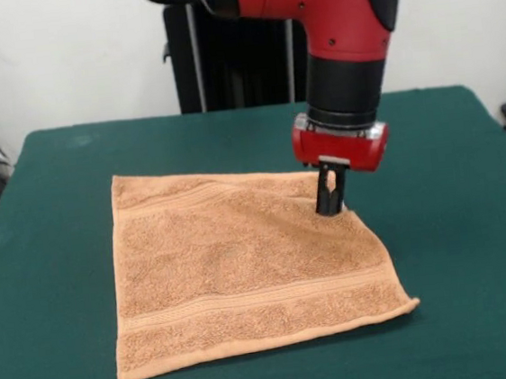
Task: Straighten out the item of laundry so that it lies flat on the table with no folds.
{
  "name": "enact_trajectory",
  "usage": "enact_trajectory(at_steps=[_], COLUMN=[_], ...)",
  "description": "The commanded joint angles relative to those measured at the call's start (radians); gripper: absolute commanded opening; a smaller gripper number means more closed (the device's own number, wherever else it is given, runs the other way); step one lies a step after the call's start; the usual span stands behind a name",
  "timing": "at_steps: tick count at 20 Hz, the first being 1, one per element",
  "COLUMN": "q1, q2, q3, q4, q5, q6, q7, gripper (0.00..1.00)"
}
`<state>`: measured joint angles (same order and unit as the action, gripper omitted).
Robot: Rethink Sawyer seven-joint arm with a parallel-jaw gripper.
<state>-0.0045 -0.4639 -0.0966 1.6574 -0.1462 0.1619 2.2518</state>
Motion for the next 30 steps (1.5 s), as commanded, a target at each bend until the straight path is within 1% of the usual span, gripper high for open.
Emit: enact_trajectory(at_steps=[1, 11, 17, 24, 30], q1=[-0.019, -0.022, -0.024, -0.017, -0.018], q2=[0.1, 0.112, 0.1, 0.06, 0.036], q3=[0.082, 0.085, 0.09, 0.095, 0.098], q4=[-0.042, -0.056, -0.027, 0.046, 0.081], q5=[0.025, 0.023, 0.02, 0.022, 0.016], q6=[0.055, 0.058, 0.049, 0.037, 0.037], q7=[0.069, 0.069, 0.076, 0.099, 0.098], gripper=[0.0, 0.0, 0.0, 0.0, 0.0])
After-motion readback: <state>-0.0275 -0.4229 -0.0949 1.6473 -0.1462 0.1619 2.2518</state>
